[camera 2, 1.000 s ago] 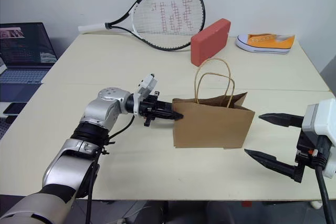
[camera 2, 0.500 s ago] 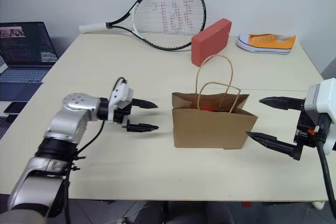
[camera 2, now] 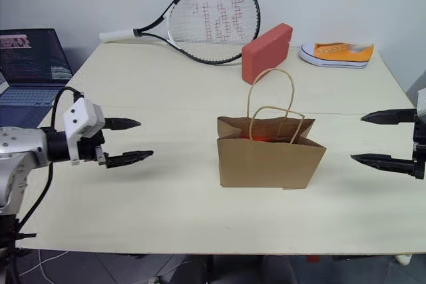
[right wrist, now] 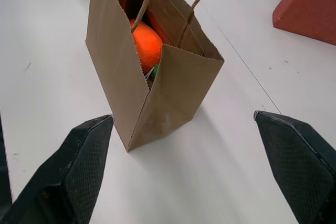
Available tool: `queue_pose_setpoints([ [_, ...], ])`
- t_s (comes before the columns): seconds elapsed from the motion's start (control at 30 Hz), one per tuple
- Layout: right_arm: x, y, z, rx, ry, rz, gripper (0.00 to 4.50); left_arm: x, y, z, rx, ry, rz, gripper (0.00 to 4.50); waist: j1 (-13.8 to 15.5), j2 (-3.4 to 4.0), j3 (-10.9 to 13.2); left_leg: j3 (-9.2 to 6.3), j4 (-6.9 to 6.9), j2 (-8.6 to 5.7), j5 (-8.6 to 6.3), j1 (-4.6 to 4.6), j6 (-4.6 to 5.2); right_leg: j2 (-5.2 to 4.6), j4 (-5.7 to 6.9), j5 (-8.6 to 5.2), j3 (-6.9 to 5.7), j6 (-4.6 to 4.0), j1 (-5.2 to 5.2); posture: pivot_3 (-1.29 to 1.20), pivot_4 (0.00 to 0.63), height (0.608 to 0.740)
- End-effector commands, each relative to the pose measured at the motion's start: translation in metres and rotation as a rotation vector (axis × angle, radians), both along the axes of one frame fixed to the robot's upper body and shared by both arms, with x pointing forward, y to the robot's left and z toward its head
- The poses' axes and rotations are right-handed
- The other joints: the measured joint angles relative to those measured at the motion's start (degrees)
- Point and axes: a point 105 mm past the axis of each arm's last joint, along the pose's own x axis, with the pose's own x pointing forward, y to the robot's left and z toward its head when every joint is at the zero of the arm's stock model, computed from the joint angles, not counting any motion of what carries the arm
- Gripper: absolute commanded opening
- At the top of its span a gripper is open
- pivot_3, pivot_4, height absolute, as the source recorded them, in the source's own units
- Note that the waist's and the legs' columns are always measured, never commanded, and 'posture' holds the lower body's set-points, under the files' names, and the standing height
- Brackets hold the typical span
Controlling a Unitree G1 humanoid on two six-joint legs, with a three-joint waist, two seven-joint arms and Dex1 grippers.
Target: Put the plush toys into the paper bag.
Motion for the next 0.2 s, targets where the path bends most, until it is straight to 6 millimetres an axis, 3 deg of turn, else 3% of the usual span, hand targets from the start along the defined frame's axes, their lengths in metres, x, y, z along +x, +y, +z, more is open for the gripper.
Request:
queue_pose_setpoints([
  [0.03,0.0004,0.0027,0.0073,-0.025,-0.020,0.028,4.50,-0.0054,-0.0014,0.0134,-0.001,-0.032,-0.020,4.48,-0.01,0.01,0.01,0.03,0.00,0.00,0.00,0.00,0.00,0.00,0.01,0.00,0.01,0.00,-0.02,0.00,0.150,0.740],
  [0.2,0.0012,0.0051,0.0059,-0.021,-0.007,0.035,4.50,-0.0086,-0.0026,0.0135,-0.019,-0.003,-0.045,4.48,0.00,0.02,0.02,0.05,-0.01,0.00,0.00,-0.02,0.00,0.00,0.02,0.00,0.01,0.00,-0.04,0.00,0.150,0.740],
])
